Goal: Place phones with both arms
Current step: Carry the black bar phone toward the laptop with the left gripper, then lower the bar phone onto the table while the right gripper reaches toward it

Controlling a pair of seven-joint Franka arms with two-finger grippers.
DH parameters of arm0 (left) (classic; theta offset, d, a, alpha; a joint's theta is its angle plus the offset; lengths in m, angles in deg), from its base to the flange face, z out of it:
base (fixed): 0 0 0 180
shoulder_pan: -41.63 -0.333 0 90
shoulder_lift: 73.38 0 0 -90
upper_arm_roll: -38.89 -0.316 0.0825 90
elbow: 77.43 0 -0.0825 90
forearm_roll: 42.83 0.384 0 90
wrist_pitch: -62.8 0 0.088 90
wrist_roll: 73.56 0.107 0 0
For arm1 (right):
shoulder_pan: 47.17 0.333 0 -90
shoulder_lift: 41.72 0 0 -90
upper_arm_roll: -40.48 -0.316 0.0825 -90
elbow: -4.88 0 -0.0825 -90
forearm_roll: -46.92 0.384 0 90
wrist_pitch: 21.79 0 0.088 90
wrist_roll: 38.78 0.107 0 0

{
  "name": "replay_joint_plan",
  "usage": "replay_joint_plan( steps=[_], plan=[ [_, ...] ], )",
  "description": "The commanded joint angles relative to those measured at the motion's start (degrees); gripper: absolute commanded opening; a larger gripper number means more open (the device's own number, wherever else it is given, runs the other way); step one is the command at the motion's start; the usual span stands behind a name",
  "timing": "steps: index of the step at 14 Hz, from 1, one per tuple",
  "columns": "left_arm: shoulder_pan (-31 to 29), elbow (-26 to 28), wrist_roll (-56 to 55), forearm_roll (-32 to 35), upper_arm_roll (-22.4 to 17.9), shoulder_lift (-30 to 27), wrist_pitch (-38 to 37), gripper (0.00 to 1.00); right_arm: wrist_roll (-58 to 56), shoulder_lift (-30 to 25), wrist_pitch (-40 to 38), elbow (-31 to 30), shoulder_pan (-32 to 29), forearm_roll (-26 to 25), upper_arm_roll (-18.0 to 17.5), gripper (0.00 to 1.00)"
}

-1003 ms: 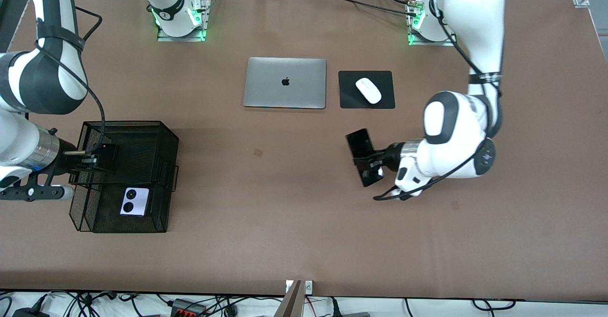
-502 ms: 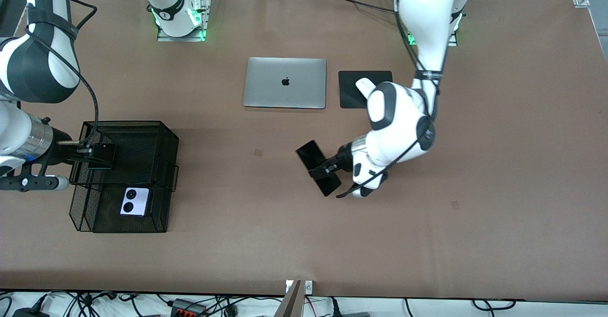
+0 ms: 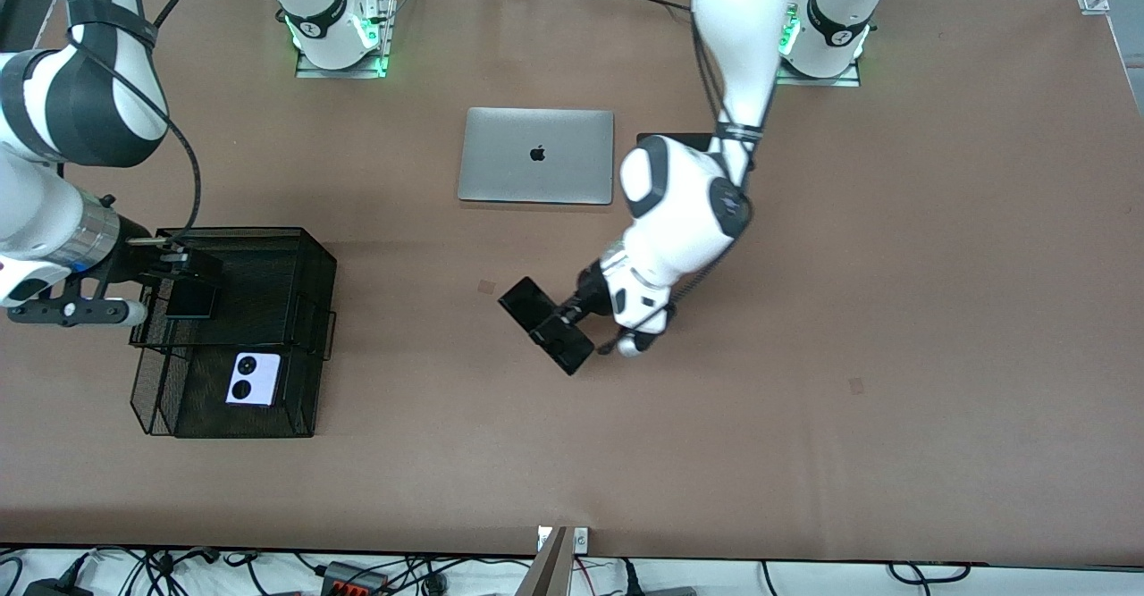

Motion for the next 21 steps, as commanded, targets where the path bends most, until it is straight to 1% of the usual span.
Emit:
replay_joint_plan(
  steps=[1, 3, 5, 7, 9, 10, 13, 15, 16, 18, 21],
  plan=[
    [0.9, -4.4, -3.8, -1.6, -1.4, 3.3, 2.1, 0.50, 0.5, -1.4, 2.2, -1.8, 1.8, 0.4, -0.2, 1.00],
    [1.7, -6.4, -1.5, -0.4, -1.6, 4.9, 2.1, 0.50, 0.6, 0.3, 4.4, -1.7, 3.6, 0.9, -0.2, 1.00],
    [1.6, -10.3, 5.9, 4.5, -1.5, 7.6, 1.8, 0.50, 0.6, 1.6, 6.1, -1.6, 5.4, 1.1, -0.2, 1.00],
    [1.7, -13.3, 12.9, 5.7, -1.6, 10.8, 1.8, 0.50, 0.6, 1.9, 6.7, -1.6, 7.9, 2.4, -0.2, 1.00],
    [2.3, -13.7, 21.7, 5.8, -1.6, 12.3, 1.8, 0.50, -0.3, 3.0, 6.7, -1.6, 9.6, 2.5, -0.2, 1.00],
    [3.0, -13.3, 23.6, 6.4, -1.6, 12.4, 1.6, 0.50, -0.5, 3.4, 6.8, -1.6, 10.2, 2.5, -0.2, 1.00],
    [3.1, -13.1, 24.2, 16.5, -1.4, 12.4, 0.4, 0.50, -0.6, 5.4, 7.8, -1.3, 11.9, 2.5, -0.2, 1.00],
    [3.1, -13.4, 24.5, 22.1, -1.4, 12.6, -5.4, 0.50, -0.5, 6.3, 8.7, -1.3, 12.4, 2.6, -0.2, 1.00],
    [3.1, -13.5, 24.5, 23.6, -1.4, 12.5, -6.6, 0.50, -0.4, 6.8, 8.7, -1.3, 12.7, 2.7, -0.2, 1.00],
    [3.1, -13.1, 24.5, 24.0, -1.4, 12.6, -6.8, 0.53, -0.5, 7.2, 8.7, -1.3, 13.2, 2.7, -0.2, 1.00],
    [3.0, -13.0, 24.5, 24.0, -1.4, 13.6, -6.8, 0.54, -0.5, 8.5, 8.7, -1.3, 13.2, 2.7, -0.2, 1.00]
  ],
)
